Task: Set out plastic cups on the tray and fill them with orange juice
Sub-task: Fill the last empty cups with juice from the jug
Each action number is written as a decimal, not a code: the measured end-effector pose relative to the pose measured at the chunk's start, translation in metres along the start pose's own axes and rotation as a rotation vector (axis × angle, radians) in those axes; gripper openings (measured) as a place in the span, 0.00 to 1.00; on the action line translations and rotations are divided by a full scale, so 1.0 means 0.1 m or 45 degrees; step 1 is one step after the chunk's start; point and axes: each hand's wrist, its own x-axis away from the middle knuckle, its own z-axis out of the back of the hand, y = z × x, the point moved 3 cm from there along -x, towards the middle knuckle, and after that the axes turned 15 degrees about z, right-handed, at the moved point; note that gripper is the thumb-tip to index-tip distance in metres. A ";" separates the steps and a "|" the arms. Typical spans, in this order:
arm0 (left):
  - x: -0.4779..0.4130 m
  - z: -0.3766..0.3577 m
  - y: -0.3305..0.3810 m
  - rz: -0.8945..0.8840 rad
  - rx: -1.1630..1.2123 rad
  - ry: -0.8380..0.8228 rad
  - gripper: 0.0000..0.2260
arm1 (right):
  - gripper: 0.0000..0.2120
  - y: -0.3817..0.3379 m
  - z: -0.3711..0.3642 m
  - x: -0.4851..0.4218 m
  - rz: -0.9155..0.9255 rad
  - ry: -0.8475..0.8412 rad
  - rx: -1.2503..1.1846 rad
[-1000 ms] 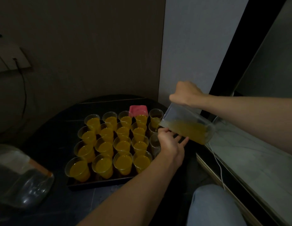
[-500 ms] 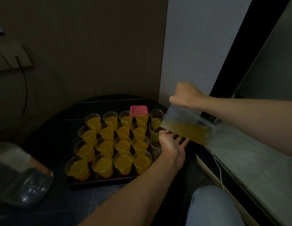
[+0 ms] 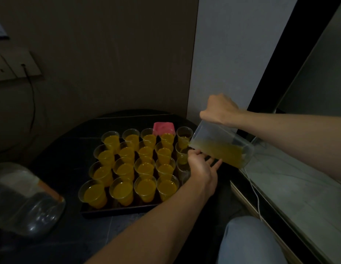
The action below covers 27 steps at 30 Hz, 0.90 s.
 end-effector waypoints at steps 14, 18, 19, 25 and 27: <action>0.06 -0.04 -0.01 0.002 -0.004 -0.028 0.19 | 0.13 -0.05 0.04 0.01 0.002 -0.016 0.020; 0.05 -0.06 -0.01 0.014 0.007 -0.025 0.19 | 0.13 -0.07 0.08 0.04 -0.005 -0.016 0.037; 0.05 -0.06 -0.01 0.013 0.008 -0.024 0.19 | 0.13 -0.07 0.08 0.04 -0.007 -0.019 0.043; 0.05 -0.06 -0.03 0.015 0.016 -0.022 0.20 | 0.13 -0.08 0.10 0.05 0.001 -0.021 0.061; 0.03 -0.05 -0.03 0.019 0.016 -0.022 0.20 | 0.13 -0.08 0.10 0.05 0.003 -0.020 0.070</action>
